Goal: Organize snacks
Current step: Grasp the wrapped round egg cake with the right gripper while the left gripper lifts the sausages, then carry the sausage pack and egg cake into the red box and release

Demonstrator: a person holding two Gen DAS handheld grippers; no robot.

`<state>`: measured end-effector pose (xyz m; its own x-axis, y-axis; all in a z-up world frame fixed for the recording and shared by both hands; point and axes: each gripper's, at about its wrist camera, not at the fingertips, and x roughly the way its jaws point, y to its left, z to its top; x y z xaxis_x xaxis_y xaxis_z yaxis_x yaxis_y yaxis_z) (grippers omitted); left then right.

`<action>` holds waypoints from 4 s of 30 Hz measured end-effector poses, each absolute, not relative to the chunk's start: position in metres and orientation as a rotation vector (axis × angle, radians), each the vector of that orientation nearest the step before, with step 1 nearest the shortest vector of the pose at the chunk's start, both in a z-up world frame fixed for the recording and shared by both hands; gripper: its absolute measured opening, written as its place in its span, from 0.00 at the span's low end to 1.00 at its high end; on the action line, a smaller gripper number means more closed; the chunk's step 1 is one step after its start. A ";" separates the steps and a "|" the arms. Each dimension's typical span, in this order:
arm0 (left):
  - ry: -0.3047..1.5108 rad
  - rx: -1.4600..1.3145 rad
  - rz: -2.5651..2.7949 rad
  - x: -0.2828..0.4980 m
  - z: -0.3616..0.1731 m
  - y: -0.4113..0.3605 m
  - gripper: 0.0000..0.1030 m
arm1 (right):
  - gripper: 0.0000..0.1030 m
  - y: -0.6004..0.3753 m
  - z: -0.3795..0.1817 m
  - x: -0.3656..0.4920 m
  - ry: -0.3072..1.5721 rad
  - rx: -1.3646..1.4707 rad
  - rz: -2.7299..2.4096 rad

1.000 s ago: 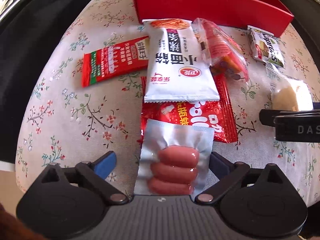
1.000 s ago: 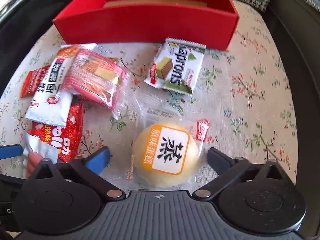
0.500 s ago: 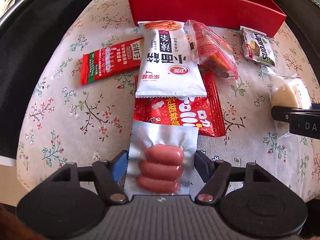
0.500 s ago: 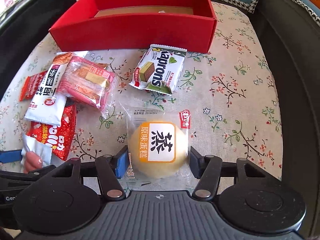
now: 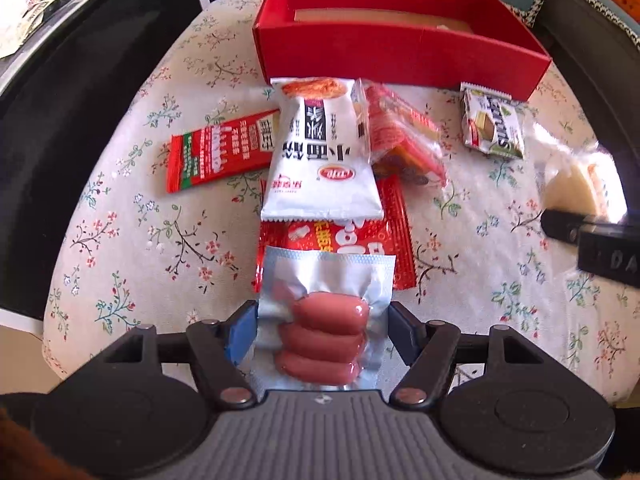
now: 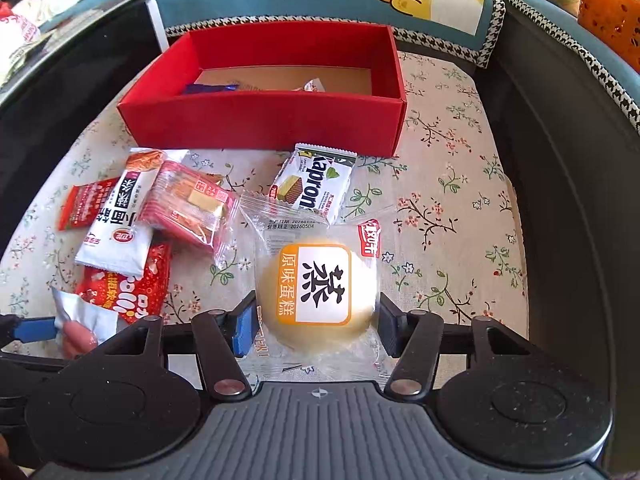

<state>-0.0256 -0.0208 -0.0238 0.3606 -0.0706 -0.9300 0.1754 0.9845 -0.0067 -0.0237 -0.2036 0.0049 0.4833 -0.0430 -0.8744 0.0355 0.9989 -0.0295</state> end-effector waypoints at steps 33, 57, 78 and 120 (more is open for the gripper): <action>1.064 -0.047 -0.207 0.088 0.019 -0.055 1.00 | 0.63 -0.223 0.013 0.035 1.030 0.036 -0.079; 1.020 -0.117 -0.173 0.190 0.027 -0.077 1.00 | 0.63 -0.235 0.026 0.134 0.952 0.072 -0.076; 1.080 -0.109 -0.117 0.230 -0.009 -0.084 1.00 | 0.64 -0.232 -0.015 0.188 1.023 0.052 -0.066; 1.057 -0.101 -0.202 0.152 0.031 -0.047 1.00 | 0.76 -0.224 0.020 0.095 1.002 0.056 -0.078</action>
<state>0.1520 -0.0469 0.0312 0.4755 -0.2138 -0.8534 0.1167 0.9768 -0.1797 0.0953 -0.2243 0.0201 0.5363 -0.0395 -0.8431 0.0907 0.9958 0.0110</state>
